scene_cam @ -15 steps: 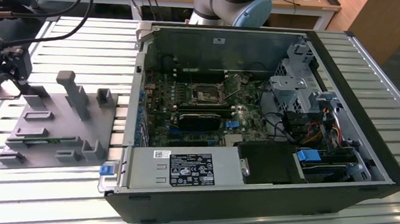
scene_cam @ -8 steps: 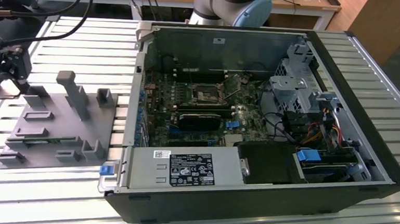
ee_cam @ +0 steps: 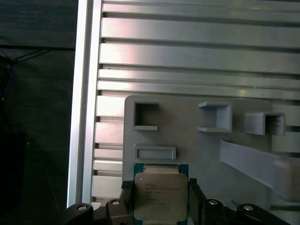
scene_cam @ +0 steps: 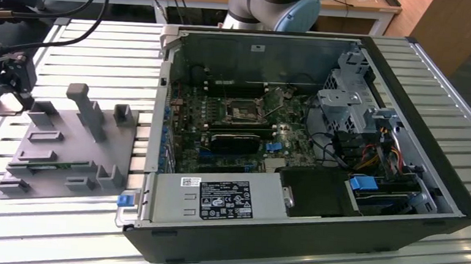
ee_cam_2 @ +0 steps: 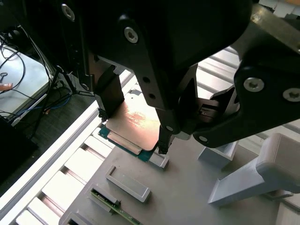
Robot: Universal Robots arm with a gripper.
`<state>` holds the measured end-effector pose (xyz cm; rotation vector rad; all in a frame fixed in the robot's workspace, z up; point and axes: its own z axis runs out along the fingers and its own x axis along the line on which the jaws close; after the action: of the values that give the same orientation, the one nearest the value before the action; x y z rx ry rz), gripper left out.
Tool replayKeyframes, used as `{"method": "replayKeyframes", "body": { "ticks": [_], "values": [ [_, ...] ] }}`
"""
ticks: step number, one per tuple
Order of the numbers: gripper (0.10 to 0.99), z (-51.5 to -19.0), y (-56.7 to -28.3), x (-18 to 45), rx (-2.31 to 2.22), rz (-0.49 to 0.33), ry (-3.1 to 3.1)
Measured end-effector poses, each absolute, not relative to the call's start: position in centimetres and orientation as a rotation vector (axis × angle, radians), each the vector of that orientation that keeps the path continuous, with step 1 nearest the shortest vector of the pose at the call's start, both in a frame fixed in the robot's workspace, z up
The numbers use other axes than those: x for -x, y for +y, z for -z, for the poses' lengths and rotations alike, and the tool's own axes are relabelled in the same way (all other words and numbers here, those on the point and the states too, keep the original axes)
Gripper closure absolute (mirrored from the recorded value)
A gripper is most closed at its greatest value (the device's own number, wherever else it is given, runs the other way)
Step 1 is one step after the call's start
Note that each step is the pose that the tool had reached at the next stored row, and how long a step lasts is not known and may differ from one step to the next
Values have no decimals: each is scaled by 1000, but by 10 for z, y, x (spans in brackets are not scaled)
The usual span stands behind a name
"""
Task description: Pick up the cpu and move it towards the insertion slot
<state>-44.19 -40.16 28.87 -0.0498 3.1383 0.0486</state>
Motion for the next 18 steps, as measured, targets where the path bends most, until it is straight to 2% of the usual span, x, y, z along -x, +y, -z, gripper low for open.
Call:
{"method": "replayKeyframes", "body": {
  "ticks": [18],
  "values": [
    [541, -294, -401, 442, 50, -48, 3139]
  ]
}}
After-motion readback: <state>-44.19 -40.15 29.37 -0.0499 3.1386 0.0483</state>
